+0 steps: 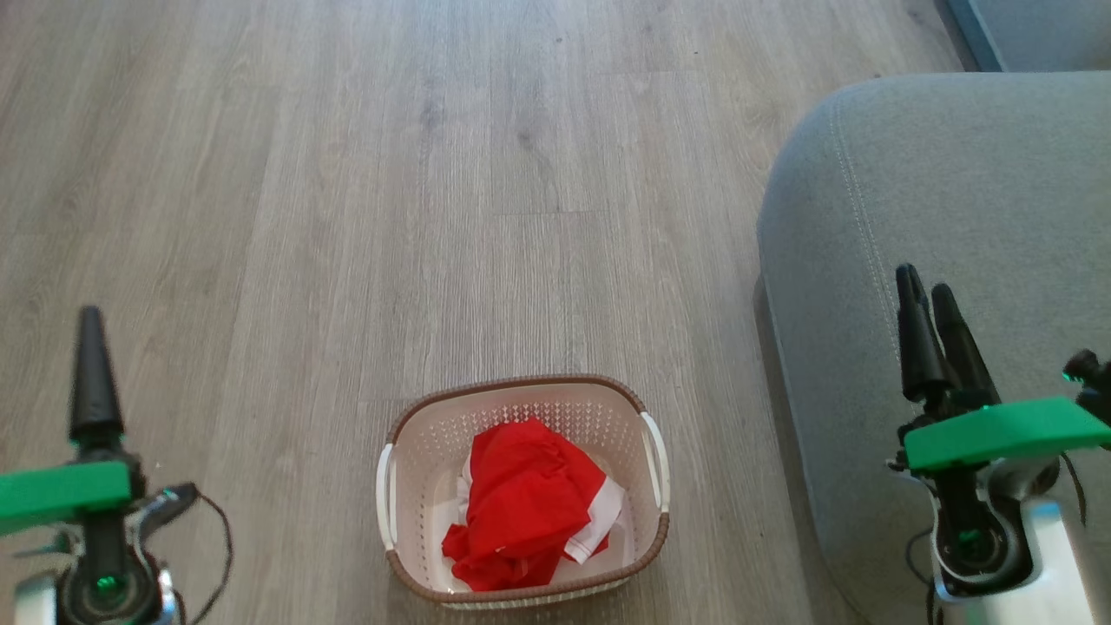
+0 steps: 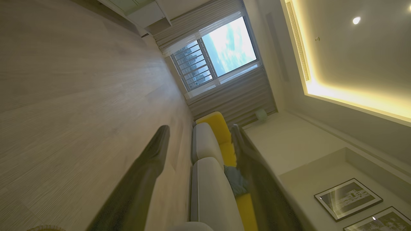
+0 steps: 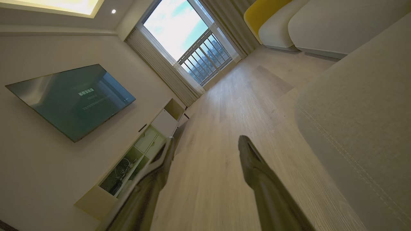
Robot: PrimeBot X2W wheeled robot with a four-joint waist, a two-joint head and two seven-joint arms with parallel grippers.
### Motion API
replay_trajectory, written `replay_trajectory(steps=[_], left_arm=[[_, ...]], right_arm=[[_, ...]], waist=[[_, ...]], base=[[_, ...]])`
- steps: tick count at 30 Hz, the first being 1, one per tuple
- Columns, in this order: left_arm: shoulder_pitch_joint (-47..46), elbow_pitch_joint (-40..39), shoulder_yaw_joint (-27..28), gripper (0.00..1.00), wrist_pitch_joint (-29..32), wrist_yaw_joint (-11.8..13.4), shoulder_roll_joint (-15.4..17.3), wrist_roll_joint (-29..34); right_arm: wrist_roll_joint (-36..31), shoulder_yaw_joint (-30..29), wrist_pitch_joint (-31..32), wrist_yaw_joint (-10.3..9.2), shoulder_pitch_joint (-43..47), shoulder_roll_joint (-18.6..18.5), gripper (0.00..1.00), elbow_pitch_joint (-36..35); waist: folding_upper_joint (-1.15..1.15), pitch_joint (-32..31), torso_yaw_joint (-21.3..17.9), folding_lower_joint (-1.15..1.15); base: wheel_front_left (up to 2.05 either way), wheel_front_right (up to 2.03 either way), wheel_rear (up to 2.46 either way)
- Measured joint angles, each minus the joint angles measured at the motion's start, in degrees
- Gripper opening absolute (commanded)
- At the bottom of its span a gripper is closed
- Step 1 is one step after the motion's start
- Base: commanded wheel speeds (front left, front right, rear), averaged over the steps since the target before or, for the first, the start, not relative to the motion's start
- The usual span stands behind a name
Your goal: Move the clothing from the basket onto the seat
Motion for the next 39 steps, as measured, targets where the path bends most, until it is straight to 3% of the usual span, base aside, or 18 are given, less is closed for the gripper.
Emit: replay_trajectory(steps=[7, 16, 22, 28, 39], left_arm=[[-1.3, -3.0, 2.8, 1.0, -1.2, 0.0, -0.1, 3.6], [-1.8, -10.2, 2.8, 1.0, -2.7, 0.0, -0.1, 14.5], [-1.7, -14.4, -1.8, 1.0, -3.6, 3.2, -0.1, 23.5], [-0.7, -16.6, -10.4, 1.0, -4.4, 7.3, -0.1, 35.0], [1.8, -11.1, -21.2, 1.0, -6.2, 10.7, 0.5, 48.3]], right_arm=[[-5.9, 1.6, -1.1, 0.0, -0.5, -0.2, 1.0, -1.7], [-15.4, 3.8, -2.6, 0.0, -2.4, -1.2, 1.0, -3.3], [-20.2, 4.9, -3.4, 0.0, -2.6, -1.5, 1.0, -4.0], [-25.2, 5.8, -4.6, 0.0, -2.6, -1.6, 1.0, -3.8], [-31.8, 7.0, -6.2, 0.0, -2.6, -1.8, 1.0, 2.7]], waist=[[0.0, 0.2, 0.1, 0.0], [0.0, 0.7, 0.5, 0.0], [0.0, 0.8, 0.7, 0.0], [0.0, 1.0, 0.9, 0.0], [0.0, 1.0, 0.5, 0.0]], base=[[0.0, 0.0, 0.0], [0.0, 0.0, 0.0], [0.0, 0.0, 0.0], [0.0, 0.0, 0.0], [0.0, 0.0, 0.0]])
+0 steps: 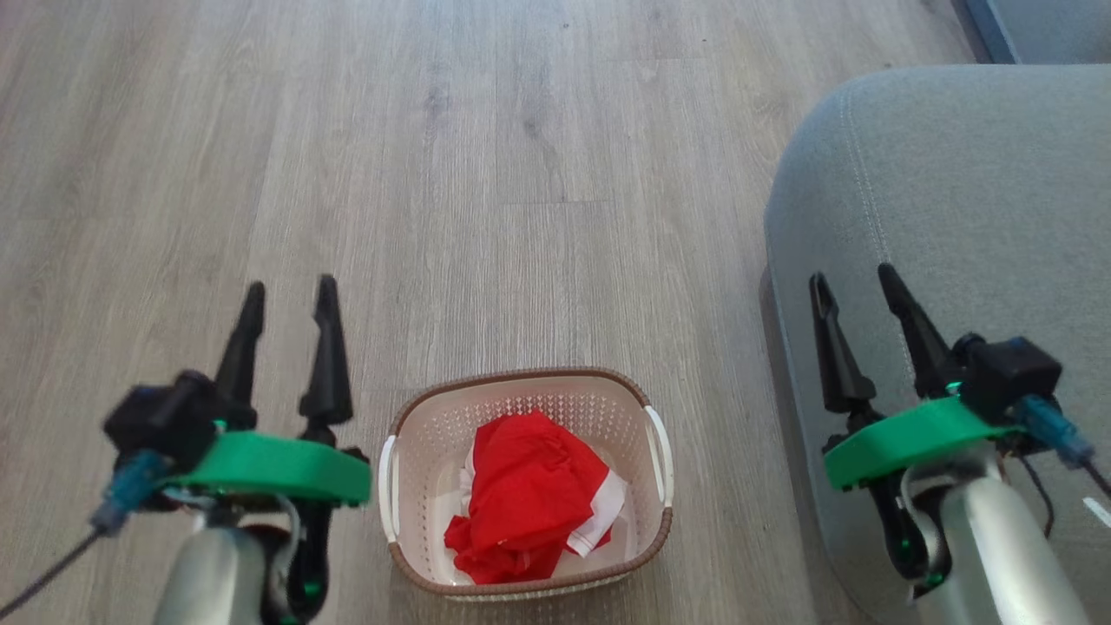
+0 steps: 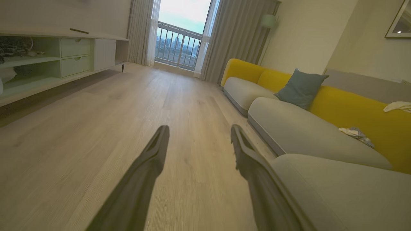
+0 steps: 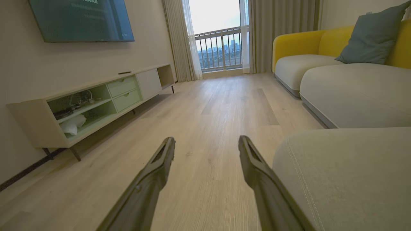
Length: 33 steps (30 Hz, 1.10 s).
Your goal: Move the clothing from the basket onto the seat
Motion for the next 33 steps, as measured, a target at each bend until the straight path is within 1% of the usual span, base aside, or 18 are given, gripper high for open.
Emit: replay_trajectory(steps=[6, 9, 16, 20, 22, 23, 31, 33], left_arm=[[0.7, 3.3, -3.7, 1.0, -1.0, 1.4, 1.3, 3.8], [0.7, 5.4, -5.0, 1.0, -1.5, 1.3, 1.4, 4.9], [0.8, 12.5, -6.1, 1.0, -2.6, 0.9, 1.5, 9.2], [0.8, 18.1, -5.9, 1.0, -3.3, 0.9, 1.4, 11.1], [0.7, 22.5, -5.0, 1.0, -3.6, 0.9, 1.0, 10.8], [0.7, 23.5, -4.7, 1.0, -3.6, 0.9, 1.0, 11.1], [-1.5, 24.7, -4.3, 1.0, -5.0, 0.9, 0.7, 16.9], [-1.6, 24.7, -4.3, 1.0, -5.0, 0.9, 0.6, 17.6]], right_arm=[[-2.5, 0.1, -1.1, 0.01, 0.0, 0.1, 1.0, 5.3], [-4.8, 0.1, -1.7, 0.01, 0.0, 0.1, 1.0, 7.3], [-10.7, 0.3, -2.7, 0.01, -1.3, 0.1, 1.0, 11.6], [-13.9, 0.9, -3.3, 0.01, -2.1, 0.1, 1.0, 12.5], [-15.6, 1.4, -3.7, 0.02, -2.4, 0.1, 1.0, 12.8], [-16.4, 1.5, -3.7, 0.02, -2.4, 0.1, 1.0, 12.9], [-23.2, 1.9, -5.3, 0.02, -2.8, 0.1, 1.0, 13.2], [-23.9, 1.9, -5.3, 0.02, -3.1, 0.1, 1.0, 13.2]], waist=[[0.0, -0.2, -0.2, 0.0], [0.0, -0.3, -0.2, 0.0], [0.0, -0.7, -0.3, 0.0], [0.0, -1.0, -0.3, 0.0], [0.0, -1.1, -0.3, 0.0], [0.0, -1.1, -0.3, 0.0], [0.0, -1.0, 0.0, 0.0], [0.0, -1.0, 0.0, 0.0]], base=[[0.0, 0.0, 0.0], [0.0, 0.0, 0.0], [0.0, 0.0, 0.0], [0.0, 0.0, 0.0], [0.0, 0.0, 0.0], [0.0, 0.0, 0.0], [0.0, 0.0, 0.0], [0.0, 0.0, 0.0]])
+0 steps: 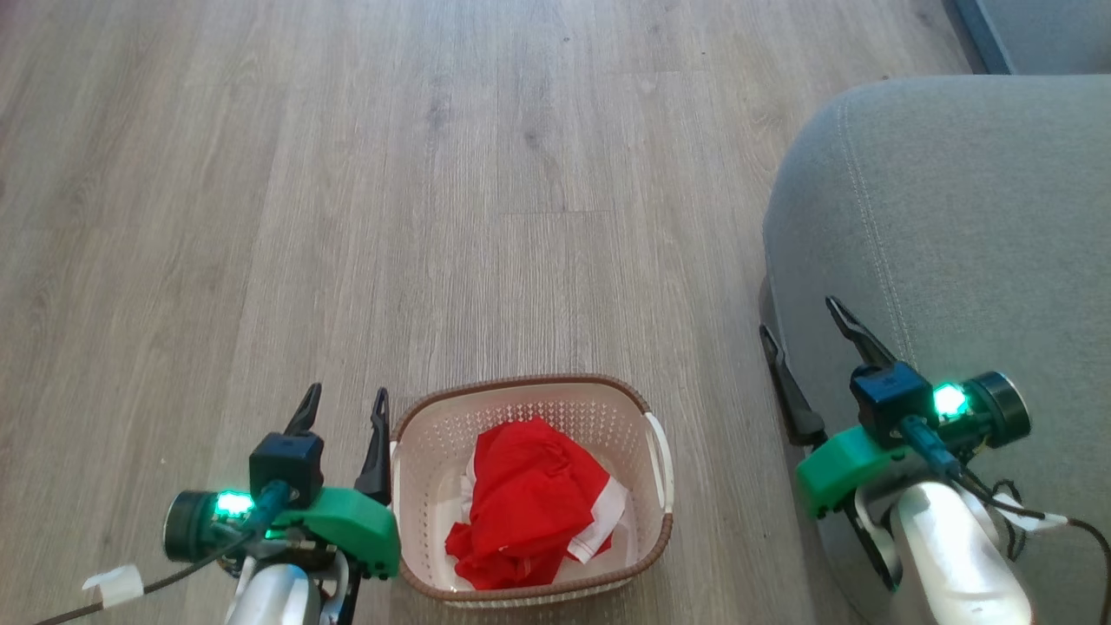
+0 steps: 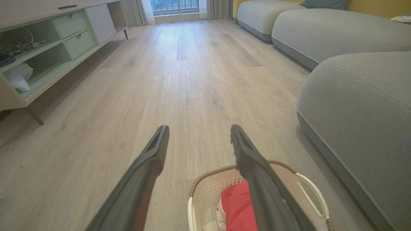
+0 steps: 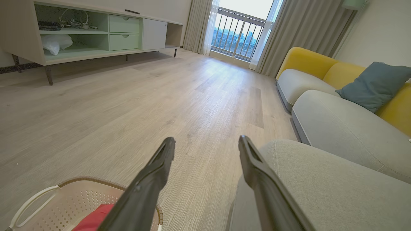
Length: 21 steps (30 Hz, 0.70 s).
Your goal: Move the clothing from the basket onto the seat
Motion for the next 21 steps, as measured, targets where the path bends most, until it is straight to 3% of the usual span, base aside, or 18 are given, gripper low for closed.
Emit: replay_trajectory(steps=[21], left_arm=[[-0.3, 0.7, 1.5, 1.0, 0.0, -0.9, -0.5, -0.3]], right_arm=[[3.7, -0.8, 0.0, 0.0, -0.8, 0.7, 1.0, 2.2]], waist=[[0.0, 2.3, -0.1, 0.0]], base=[[0.0, 0.0, 0.0]])
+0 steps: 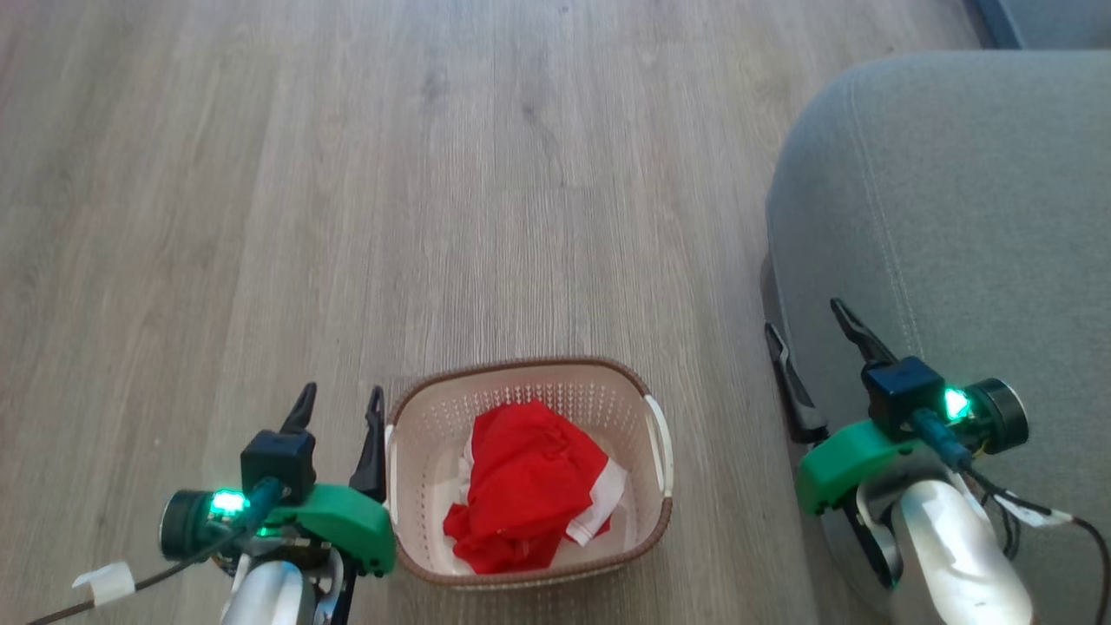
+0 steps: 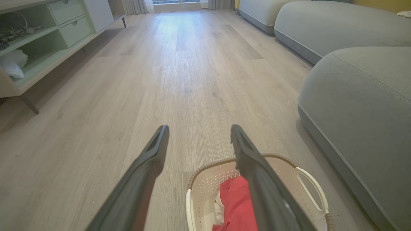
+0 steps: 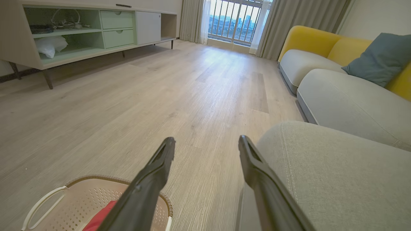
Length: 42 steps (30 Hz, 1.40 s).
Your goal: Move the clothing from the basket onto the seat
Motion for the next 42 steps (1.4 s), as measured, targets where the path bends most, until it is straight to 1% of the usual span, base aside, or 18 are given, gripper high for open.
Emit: replay_trajectory(steps=[5, 10, 13, 17, 20, 23, 29, 33, 35, 36, 42], left_arm=[[-1.8, 3.5, -0.8, 1.0, 0.0, -1.5, 0.0, -0.4], [-6.1, 7.7, -1.8, 1.0, 0.0, -3.2, -0.2, -0.4], [-8.9, 10.6, -2.0, 1.0, -0.1, -4.2, -0.2, 0.7], [-13.1, 15.4, -3.3, 1.0, -0.1, -6.2, -0.2, 2.0], [-17.1, 19.4, -4.0, 1.0, -0.1, -7.7, -0.1, 2.4], [-21.6, 23.1, -4.9, 1.0, -0.1, -8.6, 0.0, 2.7], [-29.2, 29.2, -7.1, 1.0, -0.1, -9.7, 1.4, 4.5], [-33.6, 33.5, -9.7, 1.0, -0.1, -9.7, 3.2, 7.4], [-35.7, 36.2, -10.9, 1.0, -0.1, -9.8, 4.0, 8.5], [-35.7, 36.2, -10.9, 1.0, -0.1, -9.8, 4.0, 8.5], [-41.6, 42.8, -11.1, 1.0, -0.1, -9.6, 6.1, 8.7]], right_arm=[[0.0, -0.7, 0.0, 0.01, -1.6, 0.1, 1.0, 0.3], [-1.4, -1.0, 0.0, 0.0, -4.1, 0.2, 1.0, -0.3], [-2.0, -1.1, 0.0, 0.01, -6.1, 0.2, 1.0, -1.7], [-3.3, -1.2, 0.0, 0.01, -8.6, 0.3, 1.0, -3.8], [-3.9, -1.3, -0.1, 0.01, -10.1, 0.4, 1.0, -5.8], [-3.9, -1.0, -0.1, 0.01, -11.5, 0.4, 1.0, -7.6], [-2.4, 0.3, -0.2, 0.01, -13.3, 0.4, 1.0, -11.4], [-1.0, 1.3, -0.2, 0.01, -14.1, 0.4, 1.0, -13.6], [-0.1, 2.4, -0.2, 0.01, -14.2, 0.4, 1.0, -14.7], [-0.1, 2.4, -0.2, 0.01, -14.2, 0.4, 1.0, -14.7], [2.4, 4.9, -0.2, 0.01, -15.1, 0.5, 1.0, -17.0]], waist=[[0.0, 3.1, -0.3, 0.0], [0.0, 8.1, -0.8, 0.01], [0.0, 11.8, -1.4, 0.01], [0.0, 17.3, -2.5, 0.01], [0.0, 21.9, -3.5, 0.02], [0.0, 26.5, -4.5, 0.02], [0.0, 34.9, -7.1, 0.02], [0.0, 39.6, -9.1, 0.02], [0.0, 41.6, -10.2, 0.02], [0.0, 41.6, -10.2, 0.02], [0.0, 46.4, -14.0, 0.01]], base=[[0.0, 0.0, 0.0], [0.0, 0.0, 0.0], [0.0, 0.0, 0.0], [0.0, 0.0, 0.0], [0.0, 0.0, 0.0], [0.0, 0.0, 0.0], [0.0, 0.0, 0.0], [0.0, 0.0, 0.0], [0.0, 0.0, 0.0], [0.0, 0.0, 0.0], [0.0, 0.0, 0.0]])
